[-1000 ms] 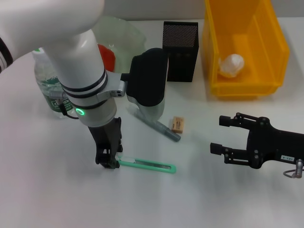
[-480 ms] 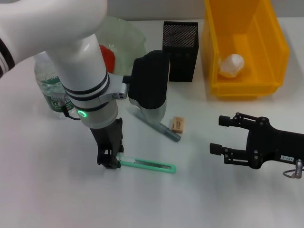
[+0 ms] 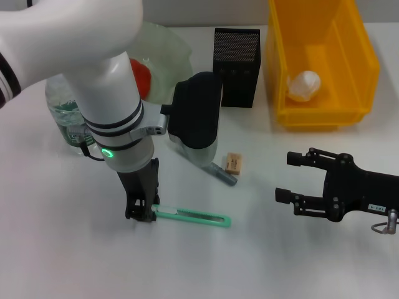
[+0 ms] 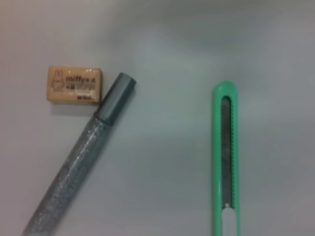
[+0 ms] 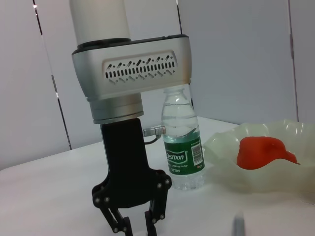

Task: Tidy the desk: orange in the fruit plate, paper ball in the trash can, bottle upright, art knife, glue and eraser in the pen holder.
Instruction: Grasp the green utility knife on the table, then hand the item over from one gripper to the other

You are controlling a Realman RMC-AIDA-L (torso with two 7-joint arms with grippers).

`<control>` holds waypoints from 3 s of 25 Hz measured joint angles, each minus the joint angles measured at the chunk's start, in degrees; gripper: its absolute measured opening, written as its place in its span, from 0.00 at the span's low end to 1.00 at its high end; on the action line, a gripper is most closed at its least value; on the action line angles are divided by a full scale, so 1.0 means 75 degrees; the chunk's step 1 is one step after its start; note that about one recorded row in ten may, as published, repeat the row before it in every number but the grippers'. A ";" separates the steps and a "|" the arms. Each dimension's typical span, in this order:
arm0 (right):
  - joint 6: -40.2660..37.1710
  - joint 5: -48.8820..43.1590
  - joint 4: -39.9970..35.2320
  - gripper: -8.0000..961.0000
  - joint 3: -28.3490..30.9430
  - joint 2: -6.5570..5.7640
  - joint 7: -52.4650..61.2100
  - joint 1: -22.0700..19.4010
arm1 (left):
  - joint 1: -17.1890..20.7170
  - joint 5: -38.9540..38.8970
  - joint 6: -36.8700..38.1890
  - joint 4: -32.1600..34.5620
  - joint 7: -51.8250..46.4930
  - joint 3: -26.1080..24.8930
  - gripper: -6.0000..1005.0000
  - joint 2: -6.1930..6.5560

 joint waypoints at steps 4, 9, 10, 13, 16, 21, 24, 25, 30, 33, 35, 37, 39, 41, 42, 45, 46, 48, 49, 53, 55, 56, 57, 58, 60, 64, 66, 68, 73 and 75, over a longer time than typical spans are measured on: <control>0.0000 0.0000 -0.0002 0.82 0.0000 0.0000 -0.0007 -0.0001 | 0.0008 0.0001 -0.0045 0.0012 -0.0005 0.0024 0.31 0.0000; -0.0031 0.0000 -0.0003 0.82 0.0000 0.0000 -0.0009 -0.0010 | 0.0017 -0.0002 -0.0056 0.0019 -0.0017 0.0036 0.27 0.0000; -0.0039 0.0000 -0.0002 0.82 0.0000 0.0000 -0.0009 -0.0011 | 0.0017 -0.0004 -0.0064 0.0019 -0.0018 0.0040 0.27 0.0000; -0.0057 0.0000 -0.0003 0.82 0.0000 0.0000 -0.0010 -0.0012 | 0.0018 -0.0006 -0.0080 0.0002 -0.0019 0.0053 0.26 0.0000; -0.0059 0.0000 -0.0003 0.82 0.0000 0.0000 -0.0009 -0.0012 | 0.0018 -0.0010 -0.0106 -0.0005 -0.0050 0.0086 0.25 0.0000; -0.0058 0.0000 -0.0001 0.82 0.0000 -0.0002 -0.0009 -0.0012 | 0.0026 -0.0013 -0.0161 -0.0009 -0.0105 0.0222 0.24 0.0000; -0.0058 0.0000 0.0005 0.82 0.0000 -0.0010 -0.0009 -0.0005 | 0.0029 -0.0013 -0.0178 0.0011 -0.0120 0.0242 0.23 0.0000; -0.0058 0.0000 0.0005 0.82 0.0000 -0.0010 -0.0009 -0.0005 | 0.0029 -0.0013 -0.0178 0.0015 -0.0122 0.0244 0.23 0.0000; -0.0058 0.0000 0.0010 0.82 0.0005 -0.0012 -0.0013 -0.0002 | 0.0030 -0.0012 -0.0179 0.0014 -0.0124 0.0246 0.21 0.0000; -0.0058 0.0000 0.0010 0.82 0.0010 -0.0013 -0.0019 -0.0001 | 0.0030 -0.0012 -0.0179 0.0008 -0.0119 0.0246 0.21 0.0000; -0.0058 0.0000 0.0010 0.82 0.0011 -0.0012 -0.0021 0.0000 | 0.0030 -0.0039 -0.0176 0.0017 -0.0119 0.0246 0.20 0.0000; -0.0059 0.0000 0.0010 0.82 0.0024 -0.0014 -0.0021 0.0000 | 0.0030 -0.0098 -0.0150 0.0025 -0.0121 0.0213 0.20 0.0000; -0.0062 0.0000 0.0009 0.82 0.0046 -0.0019 -0.0021 0.0000 | 0.0040 -0.0155 -0.0133 0.0039 -0.0123 0.0162 0.19 0.0000; -0.0075 0.0000 0.0009 0.82 0.0060 -0.0023 -0.0021 0.0000 | 0.0075 -0.0250 -0.0072 0.0058 -0.0122 -0.0037 0.19 0.0000; -0.0088 0.0001 0.0009 0.82 0.0064 -0.0023 -0.0021 0.0000 | 0.0093 -0.0262 -0.0030 0.0070 -0.0118 -0.0195 0.19 0.0001; -0.0173 0.0004 0.0009 0.82 0.0070 -0.0032 -0.0021 -0.0008 | 0.0163 -0.0292 0.0113 0.0078 -0.0103 -0.0719 0.19 0.0000; -0.0286 0.0014 -0.0007 0.82 0.0085 -0.0049 -0.0022 -0.0036 | 0.0200 -0.0349 0.0173 0.0080 -0.0093 -0.0877 0.19 0.0002; -0.0331 0.0023 -0.0013 0.82 0.0105 -0.0058 -0.0021 -0.0053 | 0.0281 -0.0492 0.0292 0.0117 -0.0060 -0.1202 0.19 0.0022; -0.0383 0.0034 -0.0022 0.82 0.0140 -0.0066 -0.0021 -0.0069 | 0.0314 -0.0548 0.0337 0.0145 -0.0044 -0.1299 0.19 0.0028; -0.0574 0.0082 -0.0027 0.82 0.0213 -0.0116 -0.0021 -0.0111 | 0.0552 -0.0819 0.0592 0.0326 0.0110 -0.1930 0.19 0.0045; -0.0681 0.0108 -0.0027 0.82 0.0246 -0.0143 -0.0026 -0.0118 | 0.0636 -0.1043 0.0679 0.0301 0.0196 -0.2219 0.19 0.0049; -0.0744 0.0112 -0.0027 0.82 0.0271 -0.0154 -0.0043 -0.0127 | 0.0715 -0.1195 0.0705 0.0286 0.0219 -0.2331 0.19 0.0053; -0.0799 0.0113 -0.0027 0.82 0.0308 -0.0164 -0.0060 -0.0137 | 0.0715 -0.1195 0.0705 0.0286 0.0219 -0.2331 0.19 0.0053; -0.0857 0.0114 -0.0028 0.82 0.0345 -0.0178 -0.0079 -0.0149 | 0.0767 -0.1285 0.0710 0.0286 0.0233 -0.2382 0.19 0.0055; -0.0932 0.0116 -0.0033 0.82 0.0384 -0.0206 -0.0106 -0.0171 | 0.0879 -0.1523 0.0735 0.0289 0.0268 -0.2502 0.19 0.0058; -0.1070 0.0118 -0.0038 0.82 0.0396 -0.0261 -0.0127 -0.0206 | 0.1096 -0.1956 0.0835 0.0316 0.0284 -0.2709 0.19 0.0070; -0.1161 0.0118 -0.0040 0.82 0.0426 -0.0282 -0.0190 -0.0229 | 0.1236 -0.2180 0.0877 0.0302 0.0286 -0.2940 0.19 0.0071; -0.1189 0.0118 -0.0043 0.82 0.0443 -0.0289 -0.0216 -0.0239 | 0.1278 -0.2244 0.0884 0.0287 0.0286 -0.3021 0.19 0.0071; -0.1392 0.0118 -0.0051 0.82 0.0492 -0.0351 -0.0295 -0.0300 | 0.1504 -0.2709 0.0953 0.0169 0.0296 -0.3497 0.19 0.0077; -0.1423 0.0117 -0.0051 0.82 0.0493 -0.0358 -0.0314 -0.0306 | 0.1556 -0.2873 0.1004 0.0053 0.0349 -0.3686 0.19 0.0078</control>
